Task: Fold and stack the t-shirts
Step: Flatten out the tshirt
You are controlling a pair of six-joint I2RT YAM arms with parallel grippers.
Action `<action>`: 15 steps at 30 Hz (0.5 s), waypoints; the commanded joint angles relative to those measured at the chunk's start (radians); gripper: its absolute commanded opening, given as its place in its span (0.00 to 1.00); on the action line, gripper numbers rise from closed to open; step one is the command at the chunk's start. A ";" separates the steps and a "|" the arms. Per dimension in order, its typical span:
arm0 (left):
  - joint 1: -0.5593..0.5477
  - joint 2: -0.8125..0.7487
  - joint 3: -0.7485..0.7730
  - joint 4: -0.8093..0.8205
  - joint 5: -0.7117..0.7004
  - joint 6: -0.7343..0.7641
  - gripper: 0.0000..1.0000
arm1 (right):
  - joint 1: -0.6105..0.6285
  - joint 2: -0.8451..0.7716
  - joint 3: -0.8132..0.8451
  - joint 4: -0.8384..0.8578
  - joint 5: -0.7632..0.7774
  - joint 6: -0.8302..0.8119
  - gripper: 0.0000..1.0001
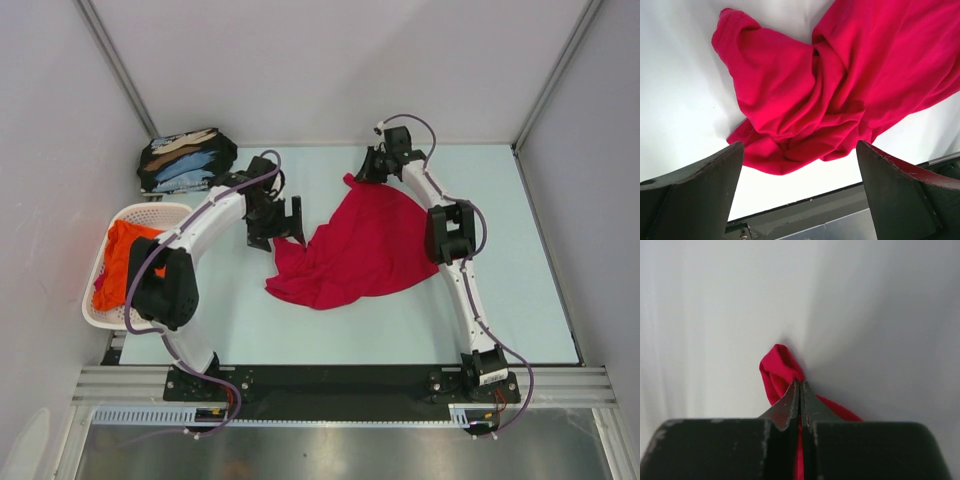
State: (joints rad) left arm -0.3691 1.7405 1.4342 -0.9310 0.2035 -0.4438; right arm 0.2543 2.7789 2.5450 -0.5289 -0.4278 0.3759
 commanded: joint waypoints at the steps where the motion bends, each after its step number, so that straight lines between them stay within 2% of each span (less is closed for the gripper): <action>1: 0.012 -0.018 0.019 0.012 -0.001 0.010 1.00 | -0.006 -0.122 -0.178 -0.228 0.176 -0.103 0.00; 2: 0.012 -0.006 0.015 0.017 0.008 0.010 1.00 | -0.025 -0.155 -0.236 -0.212 0.196 -0.104 0.00; 6: 0.012 0.025 0.012 0.047 0.034 0.008 0.99 | -0.090 -0.284 -0.241 -0.162 0.325 -0.103 0.00; 15: 0.012 0.111 0.014 0.012 0.141 0.039 1.00 | -0.188 -0.424 -0.276 -0.123 0.477 -0.123 0.00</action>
State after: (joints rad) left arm -0.3634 1.8225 1.4342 -0.8997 0.2691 -0.4339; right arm 0.0834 2.4935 2.2910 -0.6682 -0.0757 0.2863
